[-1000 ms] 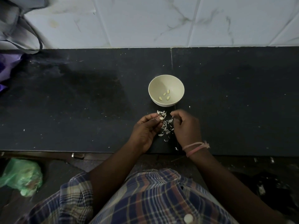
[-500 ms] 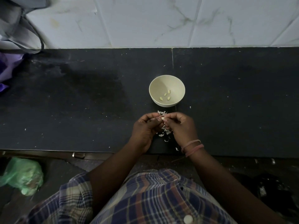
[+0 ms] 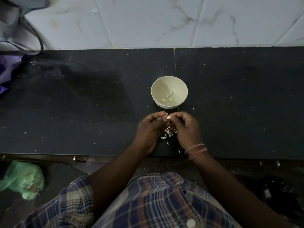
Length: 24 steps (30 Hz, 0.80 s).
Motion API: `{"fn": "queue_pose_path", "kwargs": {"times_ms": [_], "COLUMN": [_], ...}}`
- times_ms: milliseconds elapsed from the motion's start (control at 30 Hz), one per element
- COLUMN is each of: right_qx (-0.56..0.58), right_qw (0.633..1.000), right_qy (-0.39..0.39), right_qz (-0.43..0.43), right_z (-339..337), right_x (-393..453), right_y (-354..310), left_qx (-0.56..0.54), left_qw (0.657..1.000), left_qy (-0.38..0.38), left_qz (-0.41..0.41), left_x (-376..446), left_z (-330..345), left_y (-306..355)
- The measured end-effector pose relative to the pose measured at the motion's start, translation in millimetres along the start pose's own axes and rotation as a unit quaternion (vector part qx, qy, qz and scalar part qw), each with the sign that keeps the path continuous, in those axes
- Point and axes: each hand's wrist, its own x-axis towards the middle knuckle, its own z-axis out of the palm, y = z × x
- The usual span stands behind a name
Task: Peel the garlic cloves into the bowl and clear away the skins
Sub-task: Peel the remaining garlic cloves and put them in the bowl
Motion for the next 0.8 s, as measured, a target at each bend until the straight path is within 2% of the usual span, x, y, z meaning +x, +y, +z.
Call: {"fn": "queue_pose_path", "kwargs": {"times_ms": [400, 800], "right_qx": [-0.046, -0.08], "right_qw": [0.996, 0.993], "right_qy": [-0.015, -0.019], "right_qz": [-0.072, -0.087], "right_z": [-1.0, -2.6], "right_x": [-2.0, -1.5], "right_y": [-7.1, -1.0], "left_qx": [0.163, 0.222], "left_qw": [0.982, 0.969], "left_qy": [0.04, 0.054], "left_qz": [0.082, 0.095], "left_x": [0.1, -2.3], "left_z": [-2.3, 1.5], "left_y": [2.0, 2.2]}}
